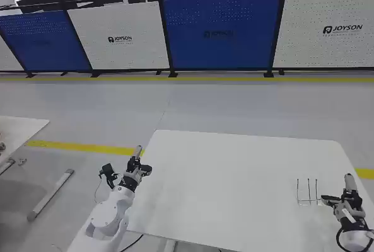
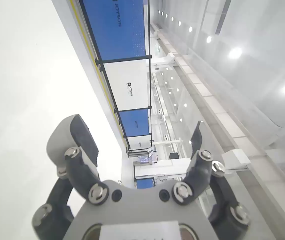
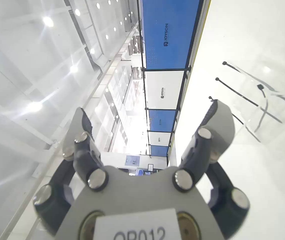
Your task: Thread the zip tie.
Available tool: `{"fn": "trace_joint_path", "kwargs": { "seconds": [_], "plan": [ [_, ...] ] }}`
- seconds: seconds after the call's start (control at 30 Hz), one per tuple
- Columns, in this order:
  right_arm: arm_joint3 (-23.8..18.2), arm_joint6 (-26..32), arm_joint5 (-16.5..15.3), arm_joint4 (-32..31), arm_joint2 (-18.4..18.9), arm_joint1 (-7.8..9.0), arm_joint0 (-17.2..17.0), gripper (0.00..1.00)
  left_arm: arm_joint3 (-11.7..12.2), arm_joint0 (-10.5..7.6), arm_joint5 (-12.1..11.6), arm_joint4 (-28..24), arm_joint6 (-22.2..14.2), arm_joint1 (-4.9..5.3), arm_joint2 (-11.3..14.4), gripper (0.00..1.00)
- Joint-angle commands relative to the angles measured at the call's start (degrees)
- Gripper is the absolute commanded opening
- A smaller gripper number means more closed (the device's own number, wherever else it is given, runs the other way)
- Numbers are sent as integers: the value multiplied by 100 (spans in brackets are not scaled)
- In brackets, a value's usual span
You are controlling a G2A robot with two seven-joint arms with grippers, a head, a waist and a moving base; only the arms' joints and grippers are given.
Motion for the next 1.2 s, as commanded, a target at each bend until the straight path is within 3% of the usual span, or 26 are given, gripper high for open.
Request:
{"fn": "trace_joint_path", "kwargs": {
  "seconds": [0.0, 0.03, 0.07, 0.1, 0.13, 0.17, 0.2, 0.23, 0.43, 0.6, 0.67, 1.1, 1.13, 1.17],
  "plan": [
    [0, 0, 0, 0, 0, 0, 0, 100, 0, 0, 0, 0, 0, 0, 0, 78],
    [0, 0, 0, 0, 0, 0, 0, 78, 0, 0, 0, 0, 0, 0, 0, 78],
    [0, 0, 0, 0, 0, 0, 0, 100, 0, 0, 0, 0, 0, 0, 0, 78],
    [0, 0, 0, 0, 0, 0, 0, 78, 0, 0, 0, 0, 0, 0, 0, 100],
    [0, 0, 0, 0, 0, 0, 0, 100, 0, 0, 0, 0, 0, 0, 0, 78],
    [0, 0, 0, 0, 0, 0, 0, 78, 0, 0, 0, 0, 0, 0, 0, 78],
    [0, 0, 0, 0, 0, 0, 0, 100, 0, 0, 0, 0, 0, 0, 0, 78],
    [-22, 53, -10, -14, 7, 3, 14, 100, 0, 0, 0, 0, 0, 0, 0, 100],
    [1, 1431, -14, -129, 514, 104, 31, 100, 0, 0, 0, 0, 0, 0, 0, 100],
    [147, 3382, 273, -414, 1057, 278, 229, 100, 0, 0, 0, 0, 0, 0, 0, 100],
    [269, 3816, 335, -706, 1221, 342, 371, 100, 0, 0, 0, 0, 0, 0, 0, 100],
    [285, 3842, 342, -752, 1236, 349, 393, 100, 0, 0, 0, 0, 0, 0, 0, 100],
    [287, 3965, 373, -747, 1208, 354, 405, 100, 0, 0, 0, 0, 0, 0, 0, 100],
    [339, 4466, 471, -591, 1216, 382, 513, 100, 0, 0, 0, 0, 0, 0, 0, 100]
  ]
}}
